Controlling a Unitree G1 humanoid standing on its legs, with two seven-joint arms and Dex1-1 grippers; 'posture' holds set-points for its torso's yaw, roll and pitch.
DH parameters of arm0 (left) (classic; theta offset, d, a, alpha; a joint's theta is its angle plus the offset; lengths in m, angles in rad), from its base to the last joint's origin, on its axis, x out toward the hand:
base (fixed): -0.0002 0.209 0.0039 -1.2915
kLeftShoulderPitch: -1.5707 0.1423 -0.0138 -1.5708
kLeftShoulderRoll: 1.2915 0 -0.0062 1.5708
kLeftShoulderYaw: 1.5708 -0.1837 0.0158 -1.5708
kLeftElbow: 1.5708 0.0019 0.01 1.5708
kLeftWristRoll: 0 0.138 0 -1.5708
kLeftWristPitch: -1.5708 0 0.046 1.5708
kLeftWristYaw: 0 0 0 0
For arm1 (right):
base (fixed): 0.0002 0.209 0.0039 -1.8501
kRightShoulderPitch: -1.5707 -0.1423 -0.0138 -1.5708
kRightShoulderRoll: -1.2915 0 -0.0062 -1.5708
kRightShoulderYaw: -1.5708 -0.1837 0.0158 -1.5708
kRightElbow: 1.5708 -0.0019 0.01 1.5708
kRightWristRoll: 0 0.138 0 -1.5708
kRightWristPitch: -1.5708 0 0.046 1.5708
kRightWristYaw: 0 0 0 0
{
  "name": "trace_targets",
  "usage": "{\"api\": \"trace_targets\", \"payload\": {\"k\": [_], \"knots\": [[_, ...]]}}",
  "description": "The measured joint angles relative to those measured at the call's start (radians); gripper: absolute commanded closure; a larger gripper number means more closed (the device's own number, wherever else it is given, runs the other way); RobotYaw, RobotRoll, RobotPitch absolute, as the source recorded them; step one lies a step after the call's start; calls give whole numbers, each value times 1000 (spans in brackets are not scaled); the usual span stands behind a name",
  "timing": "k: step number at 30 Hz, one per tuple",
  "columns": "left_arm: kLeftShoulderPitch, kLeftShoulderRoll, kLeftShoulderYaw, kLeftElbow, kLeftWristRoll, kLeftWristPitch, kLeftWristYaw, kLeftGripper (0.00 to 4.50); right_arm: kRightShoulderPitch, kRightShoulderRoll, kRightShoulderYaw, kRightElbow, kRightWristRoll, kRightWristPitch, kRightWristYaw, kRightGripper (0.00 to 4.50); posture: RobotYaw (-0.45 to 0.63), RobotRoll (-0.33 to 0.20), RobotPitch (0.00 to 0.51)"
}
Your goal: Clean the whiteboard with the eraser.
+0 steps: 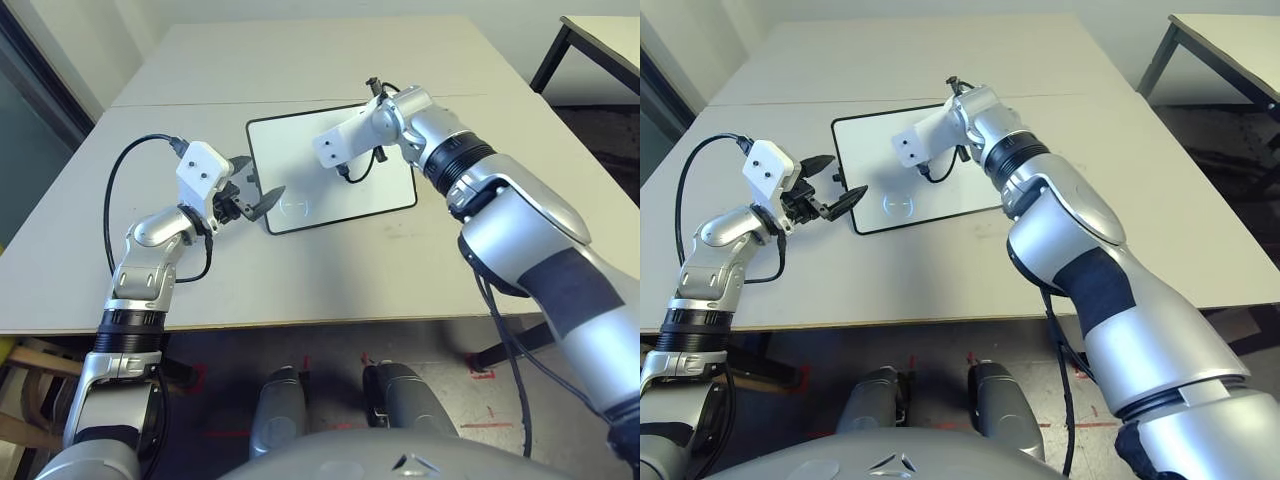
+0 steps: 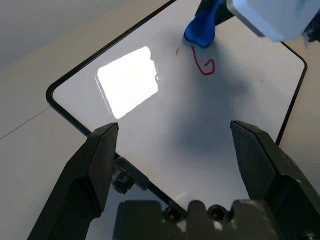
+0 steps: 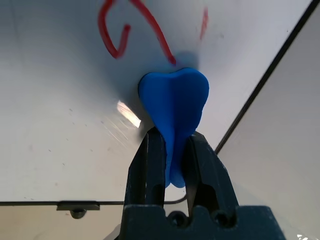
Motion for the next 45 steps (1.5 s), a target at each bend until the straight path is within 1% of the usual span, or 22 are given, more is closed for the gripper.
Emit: {"api": "trace_targets", "payload": {"k": [7, 35, 41, 45], "knots": [[4, 0, 0, -1, 0, 3, 0, 0, 25, 34, 23, -41, -12, -8, 16, 4139, -4, 0, 46], [5, 0, 0, -1, 0, 1, 1, 0, 107, 26, 42, -188, -28, -17, 89, 4141, -5, 0, 45], [5, 0, 0, -1, 0, 1, 1, 0, 101, 27, 49, -171, -37, -17, 65, 4141, -8, 0, 46], [5, 0, 0, -1, 0, 1, 1, 0, 81, 29, 78, -113, -66, -18, -6, 4141, -8, 0, 45]]}}
